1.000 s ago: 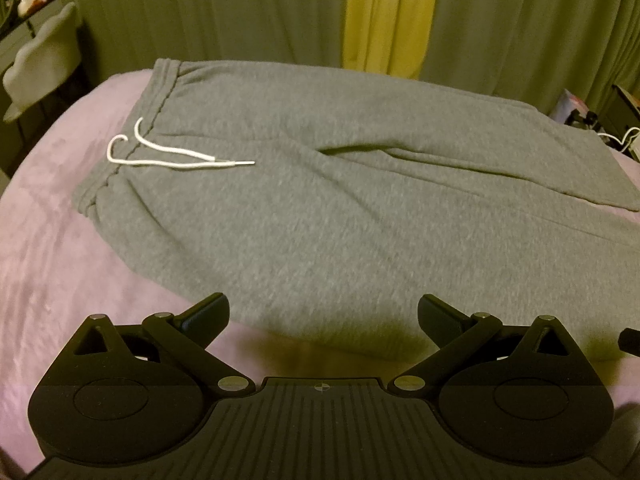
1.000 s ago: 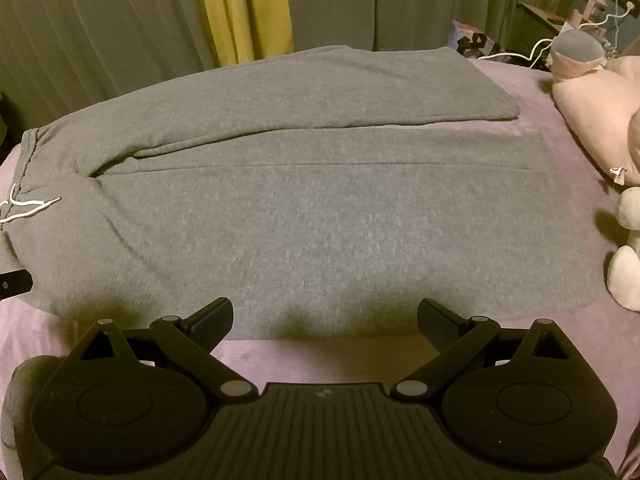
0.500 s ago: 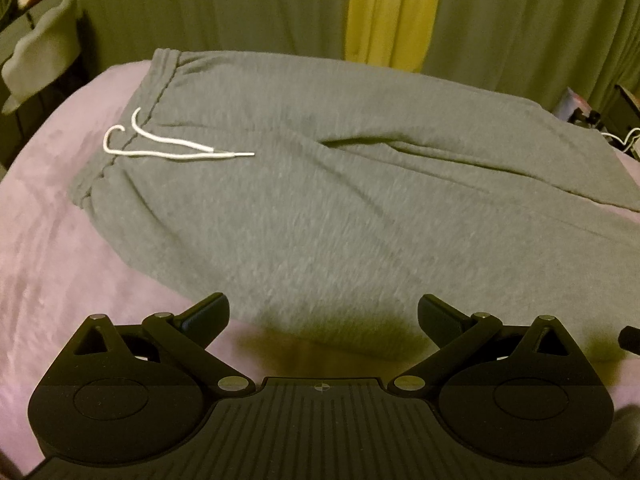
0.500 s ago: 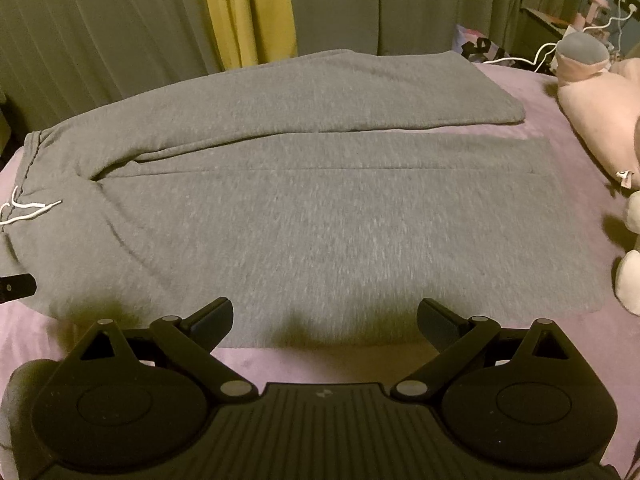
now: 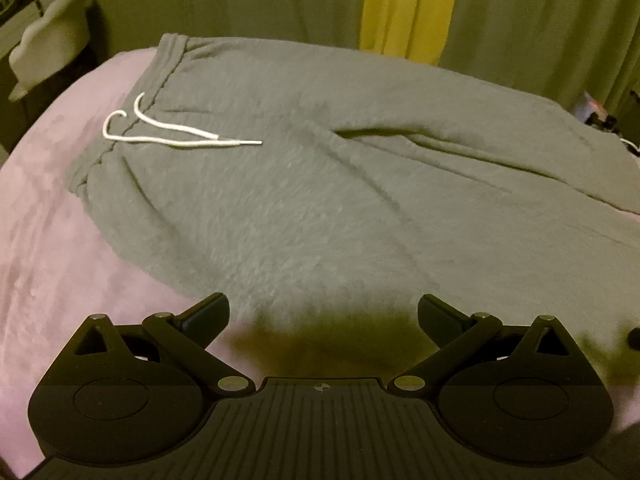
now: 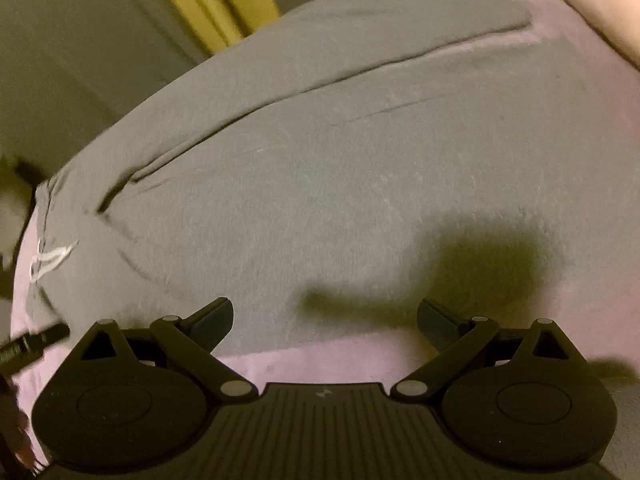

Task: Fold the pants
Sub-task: 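Reach the right gripper to a pant leg hem and grasp it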

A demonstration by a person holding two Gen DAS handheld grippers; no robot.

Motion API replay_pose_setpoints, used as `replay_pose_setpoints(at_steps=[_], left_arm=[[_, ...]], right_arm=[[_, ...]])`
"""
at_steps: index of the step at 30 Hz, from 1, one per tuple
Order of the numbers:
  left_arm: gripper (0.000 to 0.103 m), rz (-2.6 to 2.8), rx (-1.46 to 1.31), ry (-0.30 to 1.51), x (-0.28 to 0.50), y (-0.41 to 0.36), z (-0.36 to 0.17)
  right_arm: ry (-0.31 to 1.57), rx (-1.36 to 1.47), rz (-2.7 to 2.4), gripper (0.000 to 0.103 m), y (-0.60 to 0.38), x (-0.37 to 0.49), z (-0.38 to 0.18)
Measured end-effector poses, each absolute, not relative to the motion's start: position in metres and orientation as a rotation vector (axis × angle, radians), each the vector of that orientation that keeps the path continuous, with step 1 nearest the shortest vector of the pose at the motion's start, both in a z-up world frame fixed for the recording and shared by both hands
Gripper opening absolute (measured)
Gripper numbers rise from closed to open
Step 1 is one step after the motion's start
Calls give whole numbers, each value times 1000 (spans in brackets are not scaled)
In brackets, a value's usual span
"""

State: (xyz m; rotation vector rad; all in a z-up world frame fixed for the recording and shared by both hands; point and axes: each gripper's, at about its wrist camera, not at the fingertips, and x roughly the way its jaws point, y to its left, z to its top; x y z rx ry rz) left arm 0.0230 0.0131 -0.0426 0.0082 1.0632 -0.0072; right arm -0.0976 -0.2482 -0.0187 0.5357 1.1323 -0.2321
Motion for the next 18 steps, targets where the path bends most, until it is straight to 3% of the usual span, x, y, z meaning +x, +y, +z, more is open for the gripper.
replay_pose_setpoints(at_steps=[6, 11, 18], left_arm=[[103, 116, -26, 895, 50, 8, -57], [103, 295, -63, 756, 69, 12, -84], [103, 319, -56, 718, 71, 17, -117]], right_arm=[[874, 462, -288, 99, -257, -70, -9], [997, 486, -277, 99, -278, 30, -22], [952, 513, -402, 98, -311, 190, -37]])
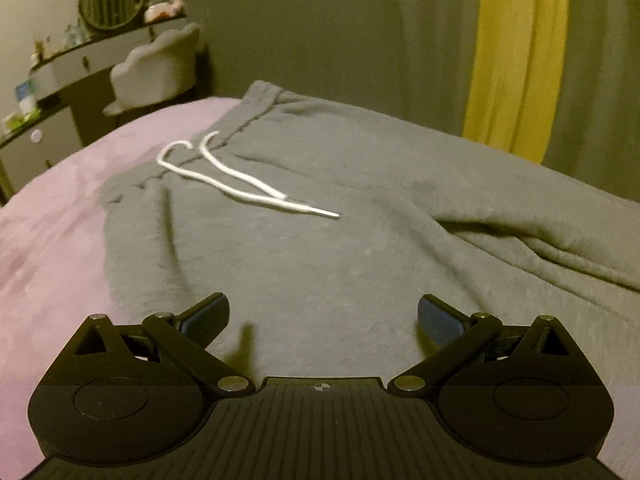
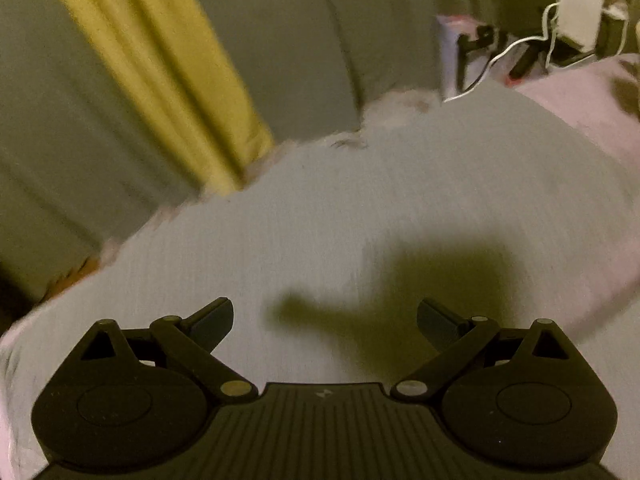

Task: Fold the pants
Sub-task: 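Reach the right gripper to a pant leg hem and grasp it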

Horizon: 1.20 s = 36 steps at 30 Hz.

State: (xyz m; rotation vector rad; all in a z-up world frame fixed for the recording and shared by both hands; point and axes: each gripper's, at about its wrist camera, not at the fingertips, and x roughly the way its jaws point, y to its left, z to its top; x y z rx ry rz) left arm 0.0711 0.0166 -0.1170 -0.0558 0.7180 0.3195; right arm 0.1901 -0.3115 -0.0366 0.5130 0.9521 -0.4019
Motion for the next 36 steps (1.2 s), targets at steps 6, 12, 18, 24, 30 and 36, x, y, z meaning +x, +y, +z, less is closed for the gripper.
replay_pose_setpoints(at_steps=[6, 12, 18, 24, 30, 36], left_arm=[[103, 266, 21, 750, 87, 2, -138], [103, 254, 17, 750, 86, -1, -146], [103, 258, 73, 724, 84, -11, -149], [103, 256, 100, 709, 82, -14, -149], [103, 253, 80, 722, 81, -12, -147], [103, 253, 90, 726, 79, -14, -145]], right_arm=[[916, 646, -578, 94, -352, 287, -55], [948, 687, -742, 94, -359, 321, -83], [1027, 539, -828, 84, -349, 334, -102], [935, 622, -691, 5, -360, 295, -81], [771, 692, -422, 5, -357, 142, -43], [911, 702, -368, 1, -311, -24, -71]])
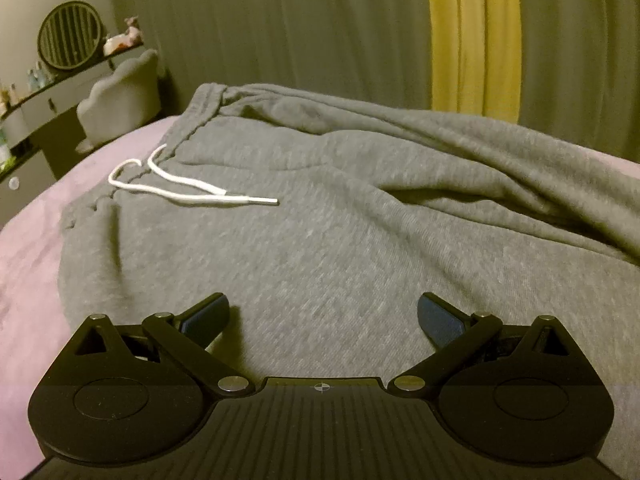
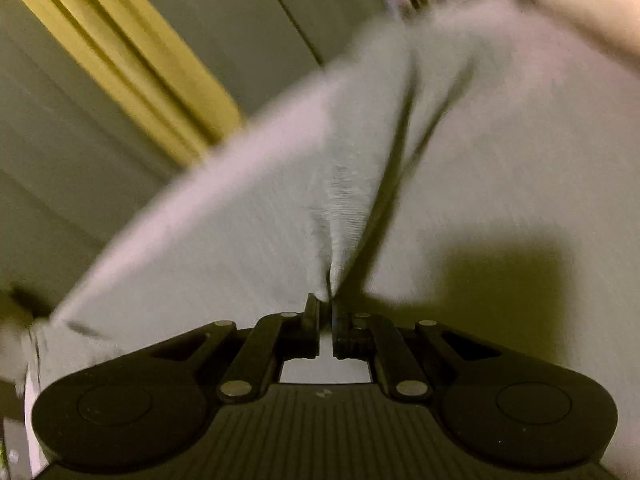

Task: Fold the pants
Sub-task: 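Reach the right gripper to a pant leg hem and grasp it, then grasp the waistband with the left gripper while the right gripper holds the leg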

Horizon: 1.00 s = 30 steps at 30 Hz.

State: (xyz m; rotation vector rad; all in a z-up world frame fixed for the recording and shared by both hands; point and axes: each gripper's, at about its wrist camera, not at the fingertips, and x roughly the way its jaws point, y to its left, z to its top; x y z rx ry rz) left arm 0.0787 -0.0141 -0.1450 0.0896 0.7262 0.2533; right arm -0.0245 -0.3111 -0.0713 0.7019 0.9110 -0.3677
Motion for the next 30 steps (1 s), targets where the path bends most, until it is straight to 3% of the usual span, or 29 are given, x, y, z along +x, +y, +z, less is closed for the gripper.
replay_pose_setpoints(at_steps=[3, 7, 9, 11, 12, 15, 17, 19, 20, 21, 25, 30], left_arm=[[103, 261, 97, 725, 76, -14, -143], [103, 270, 92, 731, 74, -14, -142], [103, 272, 100, 732, 74, -15, -142], [103, 271, 120, 727, 73, -17, -143], [103, 269, 128, 725, 72, -18, -142], [103, 258, 127, 721, 70, -16, -141], [103, 241, 117, 714, 69, -14, -134], [103, 223, 120, 684, 65, -11, -122], [103, 214, 117, 651, 64, -8, -114], [103, 209, 103, 622, 64, -4, -105], [103, 129, 27, 577, 97, 12, -70], [103, 136, -189, 731, 210, 49, -49]], right_arm=[[990, 601, -394, 0, -299, -45, -88], [846, 437, -457, 10, -303, -34, -47], [815, 328, -495, 38, -305, -17, -36], [819, 316, -500, 57, -310, 2, -36], [831, 318, -488, 63, -311, 12, -38], [891, 231, -514, 70, -304, 34, -59], [970, 204, -570, 69, -308, 38, -79], [918, 340, -578, 44, -324, 21, -88], [868, 418, -574, 19, -331, 11, -87], [828, 476, -572, 13, -335, 3, -85], [688, 655, -570, 12, -353, -42, -91], [623, 597, -543, 10, -352, -52, -109]])
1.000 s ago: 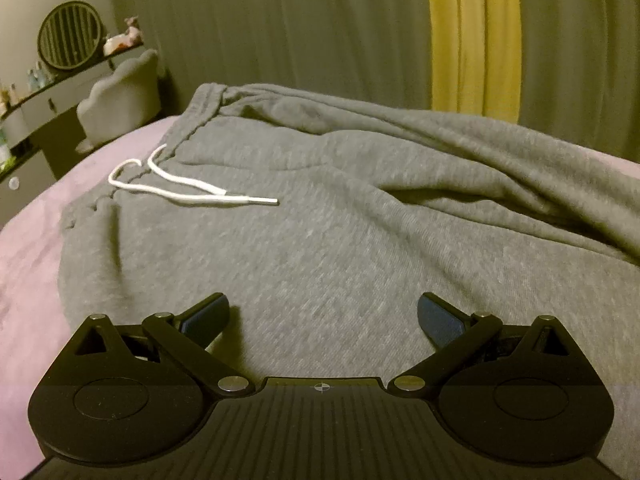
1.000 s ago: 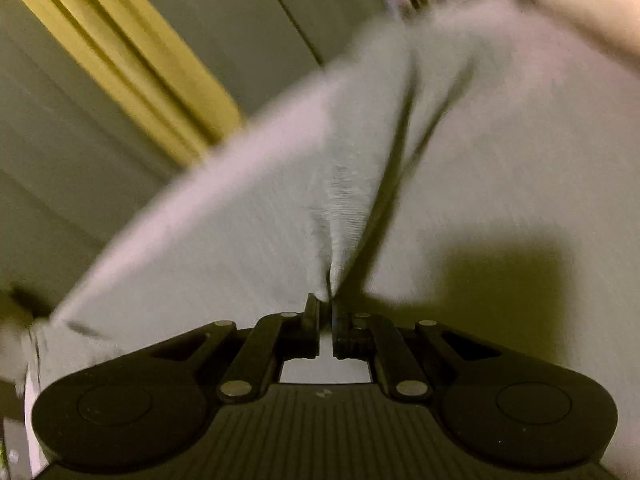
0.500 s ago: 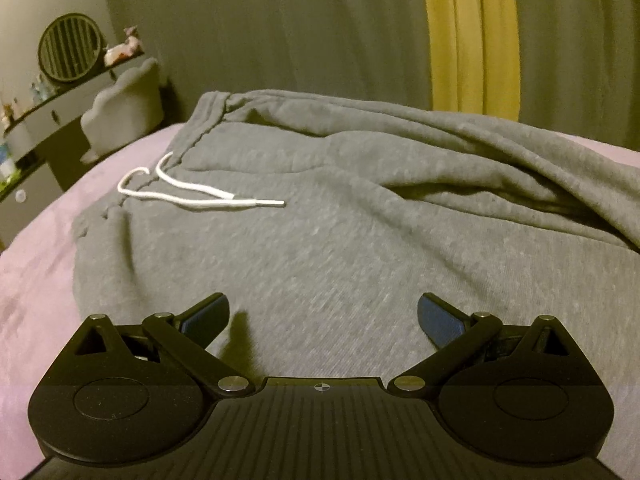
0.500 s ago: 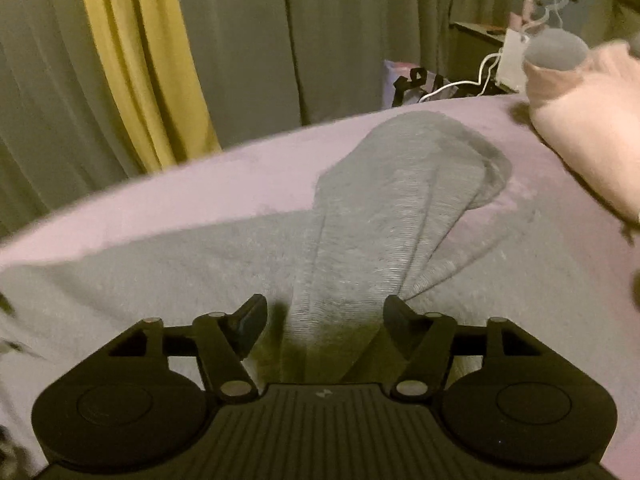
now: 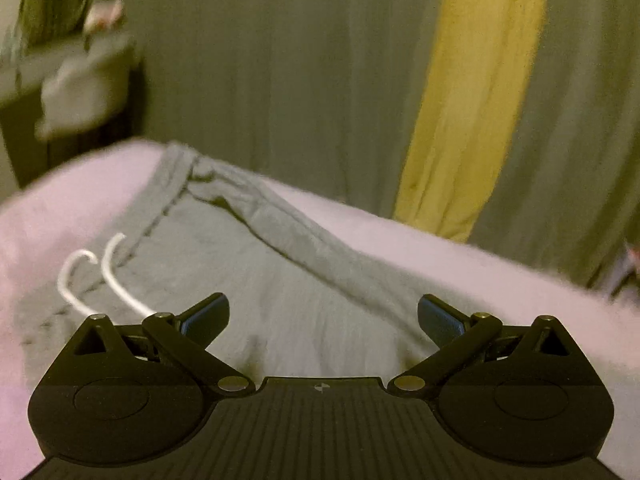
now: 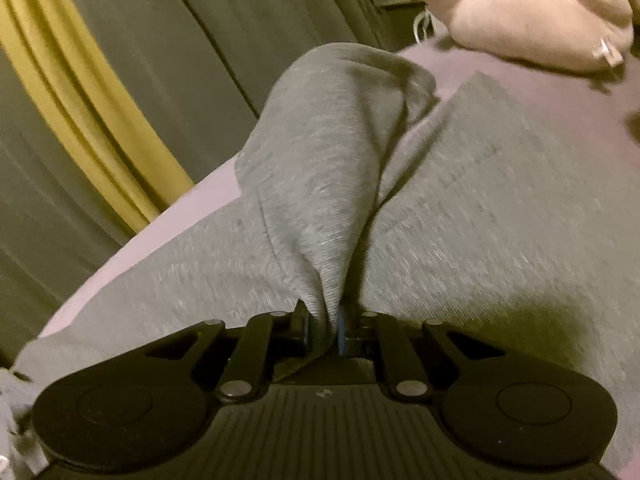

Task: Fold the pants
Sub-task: 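Grasp the waistband with the left gripper while the right gripper holds the leg, then lay one leg over the other with both grippers, then open both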

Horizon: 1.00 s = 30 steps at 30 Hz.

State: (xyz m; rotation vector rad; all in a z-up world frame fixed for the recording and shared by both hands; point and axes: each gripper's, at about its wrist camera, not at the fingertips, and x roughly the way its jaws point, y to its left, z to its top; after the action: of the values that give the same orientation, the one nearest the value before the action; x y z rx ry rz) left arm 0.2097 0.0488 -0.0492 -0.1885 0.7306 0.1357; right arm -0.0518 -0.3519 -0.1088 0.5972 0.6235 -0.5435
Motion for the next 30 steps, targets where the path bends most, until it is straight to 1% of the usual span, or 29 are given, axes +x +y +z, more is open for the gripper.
replay_pose_setpoints(at_steps=[3, 6, 7, 8, 9, 10, 11, 12, 14, 15, 16, 17, 20, 22, 28, 30], left_arm=[[103, 139, -261, 796, 265, 66, -58], [102, 172, -241, 895, 310, 72, -78], [91, 185, -229, 913, 319, 72, -84], [74, 200, -216, 934, 327, 73, -91], [69, 206, -211, 967, 335, 74, -98], [67, 195, -216, 997, 340, 75, -103], [68, 192, -225, 1031, 345, 77, -109], [65, 200, -237, 1049, 346, 79, -111], [48, 188, -295, 1021, 342, 87, -113], [43, 191, -317, 1015, 339, 92, -114], [27, 196, -333, 1012, 336, 97, -115], [19, 196, -349, 1012, 333, 102, -115], [14, 166, -437, 982, 313, 118, -110], [13, 145, -474, 945, 301, 127, -102], [12, 84, -487, 824, 255, 138, -50], [12, 43, -507, 763, 232, 141, -23]], right_arm=[[614, 580, -531, 11, -349, -53, -111], [597, 564, -514, 11, -351, -52, -112], [594, 563, -514, 11, -349, -54, -112], [591, 559, -511, 11, -349, -53, -113], [589, 555, -509, 11, -350, -53, -114], [588, 552, -508, 11, -350, -53, -114], [591, 543, -505, 11, -350, -54, -115], [594, 534, -502, 12, -349, -53, -114], [596, 531, -499, 12, -350, -53, -114], [596, 527, -497, 12, -349, -54, -114], [597, 521, -495, 12, -349, -54, -114], [599, 520, -498, 12, -348, -53, -113], [624, 508, -500, 12, -349, -49, -110], [645, 514, -495, 12, -351, -46, -107], [694, 694, -481, 13, -376, -38, -95], [658, 743, -457, 11, -384, -39, -78]])
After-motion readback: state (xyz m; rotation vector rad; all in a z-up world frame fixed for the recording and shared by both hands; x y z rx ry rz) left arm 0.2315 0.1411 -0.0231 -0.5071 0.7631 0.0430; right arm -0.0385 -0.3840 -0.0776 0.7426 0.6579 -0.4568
